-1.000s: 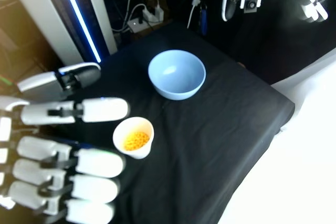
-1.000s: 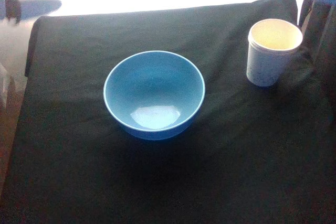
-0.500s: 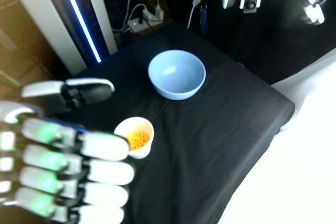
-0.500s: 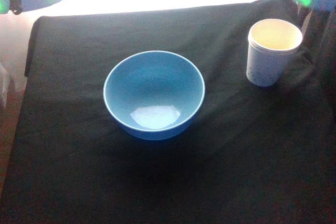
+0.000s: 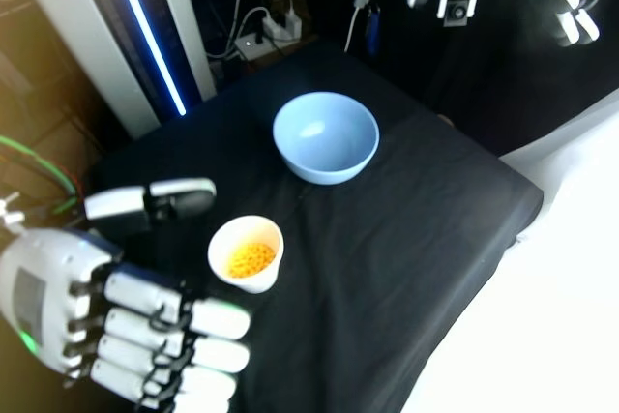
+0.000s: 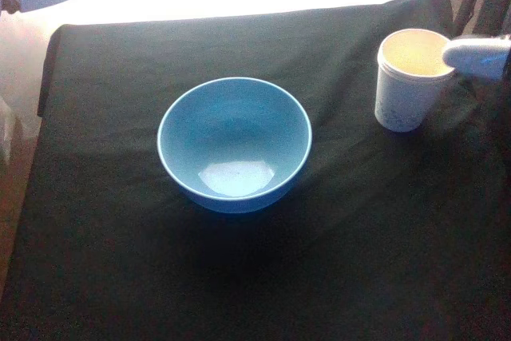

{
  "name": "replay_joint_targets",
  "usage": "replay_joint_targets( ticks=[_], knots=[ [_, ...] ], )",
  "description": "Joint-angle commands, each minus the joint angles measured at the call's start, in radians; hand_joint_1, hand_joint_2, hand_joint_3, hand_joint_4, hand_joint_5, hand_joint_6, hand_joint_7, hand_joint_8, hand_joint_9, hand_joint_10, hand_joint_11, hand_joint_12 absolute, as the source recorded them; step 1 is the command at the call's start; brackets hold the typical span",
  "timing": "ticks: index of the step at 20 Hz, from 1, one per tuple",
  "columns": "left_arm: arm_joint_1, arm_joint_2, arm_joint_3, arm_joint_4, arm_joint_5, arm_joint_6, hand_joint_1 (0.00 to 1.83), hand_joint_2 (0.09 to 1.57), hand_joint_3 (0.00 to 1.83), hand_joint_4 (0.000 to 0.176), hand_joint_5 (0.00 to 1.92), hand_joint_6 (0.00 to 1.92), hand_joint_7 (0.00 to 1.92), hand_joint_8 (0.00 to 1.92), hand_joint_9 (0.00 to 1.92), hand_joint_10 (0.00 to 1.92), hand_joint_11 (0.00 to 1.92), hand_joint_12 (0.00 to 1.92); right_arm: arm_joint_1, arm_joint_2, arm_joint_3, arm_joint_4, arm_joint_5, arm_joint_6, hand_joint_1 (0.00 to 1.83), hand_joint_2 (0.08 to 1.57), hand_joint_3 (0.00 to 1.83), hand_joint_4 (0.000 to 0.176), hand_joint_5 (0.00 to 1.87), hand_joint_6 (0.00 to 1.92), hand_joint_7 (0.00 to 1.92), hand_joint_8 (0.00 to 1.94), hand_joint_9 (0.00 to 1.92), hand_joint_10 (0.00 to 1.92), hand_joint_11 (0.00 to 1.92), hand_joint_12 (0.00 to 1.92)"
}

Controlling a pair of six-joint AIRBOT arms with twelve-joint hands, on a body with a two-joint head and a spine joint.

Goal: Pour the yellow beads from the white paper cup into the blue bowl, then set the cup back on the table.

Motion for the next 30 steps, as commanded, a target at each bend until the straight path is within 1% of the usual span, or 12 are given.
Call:
replay_joint_targets(
  ticks=[1,3,4,7,9,11,13,18,21,27,29,30],
  knots=[
    [-0.007,0.007,0.006,-0.036,-0.124,-0.015,0.45,0.78,0.42,0.0,0.0,0.0,0.18,0.0,0.16,0.0,0.05,0.06,0.004,-0.004,-0.003,0.027,0.151,0.011,0.74,0.6,0.0,0.098,0.0,0.0,0.0,0.0,0.0,0.0,0.0,0.0],
    [0.01,0.007,0.006,-0.05,-0.134,-0.018,0.46,0.83,0.36,0.0,0.0,0.0,0.18,0.0,0.16,0.0,0.0,0.19,-0.011,-0.015,-0.006,0.042,0.168,0.011,0.71,0.55,0.0,0.122,0.0,0.0,0.0,0.0,0.0,0.0,0.0,0.0],
    [0.019,0.007,0.006,-0.057,-0.139,-0.018,0.47,0.84,0.36,0.0,0.0,0.0,0.17,0.0,0.15,0.0,0.0,0.19,-0.015,-0.021,-0.007,0.046,0.17,0.011,0.7,0.56,0.0,0.116,0.0,0.0,0.0,0.0,0.0,0.0,0.0,0.0],
    [0.033,0.005,0.005,-0.069,-0.146,-0.021,0.51,0.93,0.3,0.0,0.0,0.0,0.14,0.0,0.13,0.0,0.0,0.11,-0.047,-0.033,-0.016,0.055,0.175,0.016,0.7,0.53,0.0,0.145,0.0,0.0,0.0,0.0,0.0,0.0,0.0,0.0],
    [0.043,0.005,0.005,-0.074,-0.147,-0.026,0.6,0.97,0.21,0.0,0.0,0.0,0.12,0.0,0.12,0.0,0.0,0.06,-0.059,-0.044,-0.018,0.066,0.183,0.022,0.69,0.48,0.0,0.134,0.0,0.0,0.0,0.0,0.0,0.0,0.0,0.0],
    [0.065,0.004,0.004,-0.09,-0.159,-0.027,0.66,1.02,0.16,0.0,0.0,0.0,0.14,0.0,0.12,0.0,0.0,0.08,-0.063,-0.055,-0.018,0.076,0.187,0.023,0.7,0.43,0.0,0.162,0.0,0.0,0.0,0.0,0.0,0.0,0.0,0.0],
    [0.086,0.003,0.003,-0.106,-0.171,-0.031,0.74,1.09,0.12,0.0,0.0,0.0,0.16,0.0,0.14,0.0,0.0,0.22,-0.065,-0.066,-0.018,0.087,0.198,0.023,0.72,0.42,0.0,0.175,0.0,0.0,0.0,0.0,0.0,0.0,0.0,0.0],
    [0.11,0.003,0.003,-0.121,-0.19,-0.041,0.87,1.17,0.03,0.0,0.0,0.0,0.2,0.0,0.14,0.0,0.0,0.26,-0.085,-0.093,-0.017,0.137,0.227,0.036,0.75,0.42,0.0,0.176,0.0,0.0,0.01,0.0,0.0,0.0,0.0,0.0],
    [0.11,0.001,0.002,-0.121,-0.19,-0.041,0.94,1.18,0.02,0.0,0.0,0.0,0.2,0.01,0.13,0.0,0.0,0.14,-0.099,-0.1,-0.015,0.152,0.227,0.038,0.76,0.44,0.0,0.176,0.0,0.0,0.01,0.0,0.0,0.0,0.0,0.0],
    [0.136,-0.01,-0.003,-0.121,-0.185,-0.041,0.88,1.2,0.01,0.0,0.04,0.01,0.23,0.01,0.15,0.01,0.0,0.18,-0.103,-0.109,0.009,0.167,0.201,0.041,0.78,0.46,0.01,0.176,0.02,0.01,0.06,0.01,0.0,0.0,0.0,0.0],
    [0.137,-0.014,-0.003,-0.122,-0.184,-0.041,0.9,1.19,0.0,0.0,0.04,0.0,0.24,0.0,0.14,0.0,0.0,0.09,-0.103,-0.113,0.011,0.166,0.191,0.041,0.78,0.46,0.0,0.165,0.0,0.0,0.05,0.01,0.0,0.0,0.0,0.0],
    [0.137,-0.014,-0.003,-0.122,-0.185,-0.041,0.91,1.19,0.0,0.0,0.04,0.0,0.24,0.0,0.13,0.0,0.0,0.05,-0.103,-0.116,0.013,0.166,0.186,0.041,0.8,0.44,0.0,0.17,0.0,0.0,0.05,0.01,0.0,0.0,0.0,0.0]
  ],
)
